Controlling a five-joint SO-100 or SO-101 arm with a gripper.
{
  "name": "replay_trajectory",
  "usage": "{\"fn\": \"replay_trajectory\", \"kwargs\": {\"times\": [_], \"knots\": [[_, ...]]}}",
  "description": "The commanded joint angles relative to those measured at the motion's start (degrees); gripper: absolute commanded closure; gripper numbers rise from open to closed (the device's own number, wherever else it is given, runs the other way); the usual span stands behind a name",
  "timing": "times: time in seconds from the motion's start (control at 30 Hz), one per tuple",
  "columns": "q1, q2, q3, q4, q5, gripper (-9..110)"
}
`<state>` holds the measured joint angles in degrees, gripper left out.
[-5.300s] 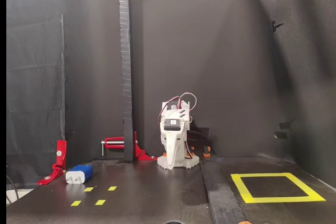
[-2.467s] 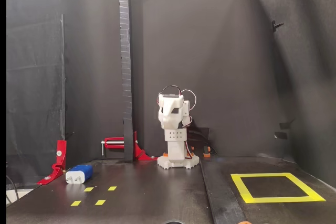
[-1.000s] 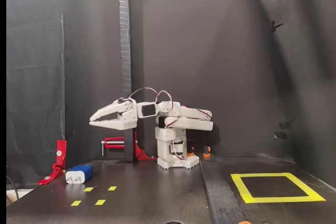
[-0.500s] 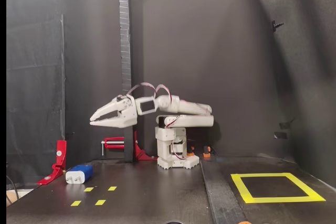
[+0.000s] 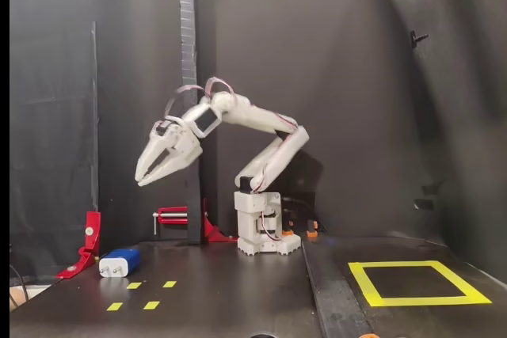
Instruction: Grasp the block and place it in the designated area.
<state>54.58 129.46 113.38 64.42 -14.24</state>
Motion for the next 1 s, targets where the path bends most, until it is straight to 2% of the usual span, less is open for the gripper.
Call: {"fn": "replay_trajectory", "kwargs": {"times": [0.0,0.1,0.27,0.53,0.97], "knots": [[3.08,-6.77,-10.72,6.77,-2.29,102],[6.94,-12.39,-16.35,12.3,-6.94,102],[10.81,-20.39,-21.8,15.12,-12.57,102],[11.95,-35.33,-36.47,20.65,-13.97,102],[11.16,-39.99,-36.74,17.67,-20.74,102]]}}
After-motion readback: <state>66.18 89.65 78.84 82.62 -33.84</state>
